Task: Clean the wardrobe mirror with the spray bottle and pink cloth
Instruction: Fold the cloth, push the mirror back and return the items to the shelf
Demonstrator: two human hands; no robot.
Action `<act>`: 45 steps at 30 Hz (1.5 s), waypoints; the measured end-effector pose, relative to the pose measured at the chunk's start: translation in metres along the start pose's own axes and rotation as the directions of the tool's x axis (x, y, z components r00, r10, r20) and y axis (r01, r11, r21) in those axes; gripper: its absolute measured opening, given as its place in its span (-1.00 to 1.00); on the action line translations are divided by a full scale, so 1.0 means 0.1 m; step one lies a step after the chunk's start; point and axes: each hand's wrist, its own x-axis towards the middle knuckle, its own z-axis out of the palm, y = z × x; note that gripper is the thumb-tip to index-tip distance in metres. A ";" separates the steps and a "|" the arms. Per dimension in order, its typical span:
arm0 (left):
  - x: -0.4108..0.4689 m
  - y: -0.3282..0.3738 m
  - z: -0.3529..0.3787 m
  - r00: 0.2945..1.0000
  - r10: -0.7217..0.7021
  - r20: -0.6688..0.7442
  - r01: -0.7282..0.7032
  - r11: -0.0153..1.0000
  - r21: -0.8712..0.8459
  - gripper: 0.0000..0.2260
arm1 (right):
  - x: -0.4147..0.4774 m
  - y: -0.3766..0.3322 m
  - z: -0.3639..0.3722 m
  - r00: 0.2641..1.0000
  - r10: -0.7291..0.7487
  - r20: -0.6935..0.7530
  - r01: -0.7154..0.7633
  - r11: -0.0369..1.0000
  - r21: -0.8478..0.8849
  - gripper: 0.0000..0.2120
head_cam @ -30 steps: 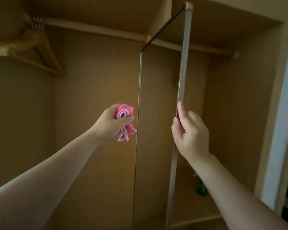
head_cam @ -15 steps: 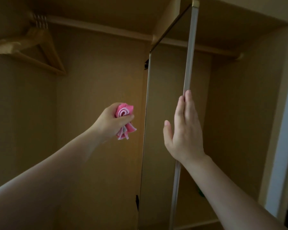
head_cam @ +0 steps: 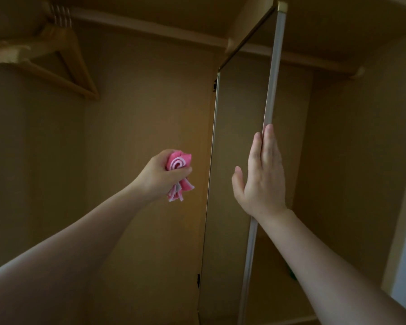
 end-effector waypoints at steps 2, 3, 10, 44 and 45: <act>0.02 -0.02 -0.01 1.000 -0.005 -0.019 0.005 1.000 0.003 -0.79 | 0.02 0.02 0.11 1.000 -0.003 0.023 0.003 1.000 -0.014 -0.29; 0.03 -0.03 -0.02 1.000 -0.005 -0.030 0.006 1.000 0.009 -0.79 | 0.04 0.02 0.17 1.000 -0.004 0.031 0.005 1.000 -0.023 -0.29; 0.08 -0.12 -0.02 0.996 0.000 -0.085 0.001 1.000 0.015 -0.83 | 0.13 0.01 0.48 0.998 0.012 0.066 -0.008 0.998 -0.057 -0.29; -0.21 -0.15 0.48 0.990 -0.074 0.119 0.084 0.993 -0.080 -0.72 | -0.15 0.22 -0.05 0.995 -0.088 0.042 0.073 0.959 0.273 -0.69; -0.25 -0.16 0.57 0.987 -0.076 0.140 0.087 0.993 -0.078 -0.73 | -0.25 0.27 -0.13 0.995 -0.088 0.038 0.074 0.956 0.284 -0.70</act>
